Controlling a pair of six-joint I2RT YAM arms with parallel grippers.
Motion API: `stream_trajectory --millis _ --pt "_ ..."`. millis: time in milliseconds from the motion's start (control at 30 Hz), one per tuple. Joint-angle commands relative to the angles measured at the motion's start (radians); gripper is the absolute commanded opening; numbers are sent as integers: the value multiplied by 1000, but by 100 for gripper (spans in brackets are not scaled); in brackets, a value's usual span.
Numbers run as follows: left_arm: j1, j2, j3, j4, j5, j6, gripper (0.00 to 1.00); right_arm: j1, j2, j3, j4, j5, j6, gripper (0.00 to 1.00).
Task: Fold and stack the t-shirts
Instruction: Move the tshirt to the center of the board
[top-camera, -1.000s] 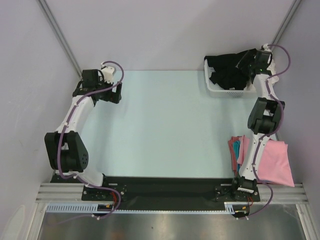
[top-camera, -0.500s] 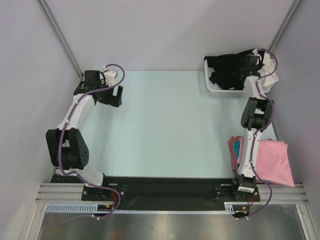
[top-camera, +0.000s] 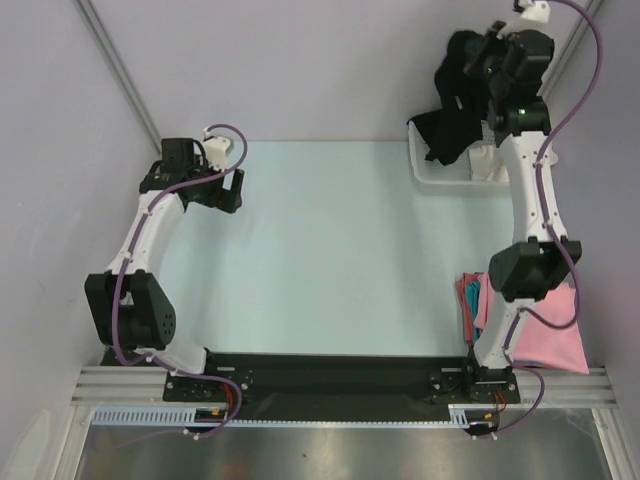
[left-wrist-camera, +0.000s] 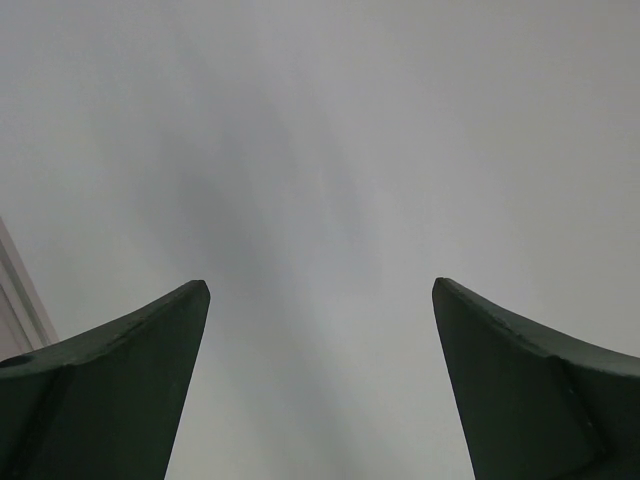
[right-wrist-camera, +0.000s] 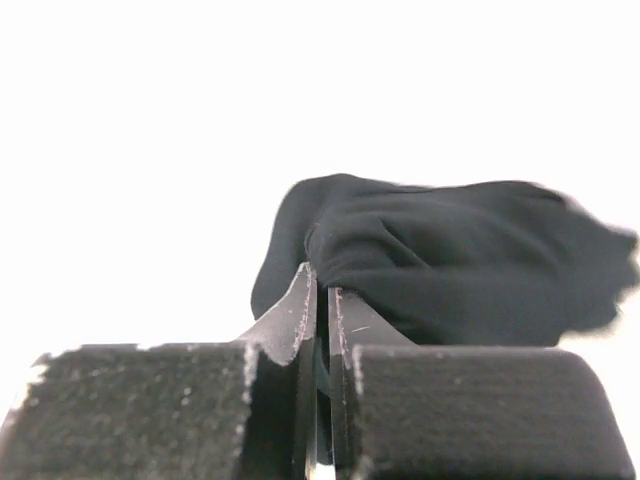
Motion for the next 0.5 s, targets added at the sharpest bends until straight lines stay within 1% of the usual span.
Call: stream_trajectory --millis 0,33,100,133,233,267,333,367,400,467 --pt "16 -96 12 6 19 30 100 172 -171 35 116 -119 -119 0" --pt "22 -104 8 4 21 26 100 232 -189 35 124 -147 -120 0" --pt "54 -119 6 4 24 25 100 290 -243 32 147 -216 -113 0" --pt "65 -136 5 1 27 25 100 342 -261 25 161 -236 -97 0" --pt "106 -162 3 1 33 25 100 412 -321 -31 244 -319 -50 0" --pt "114 -168 1 -2 35 23 100 445 -344 -49 279 -337 -7 0" --pt "132 -182 -2 0 38 25 100 464 -363 -120 345 -360 36 0" --pt "136 -185 -5 -2 35 28 100 470 -373 -155 383 -359 93 0" --pt "140 -188 -6 -2 21 30 100 472 -393 -234 402 -348 116 0" --pt "145 -194 -11 -3 6 39 100 473 -421 -342 463 -314 171 0"
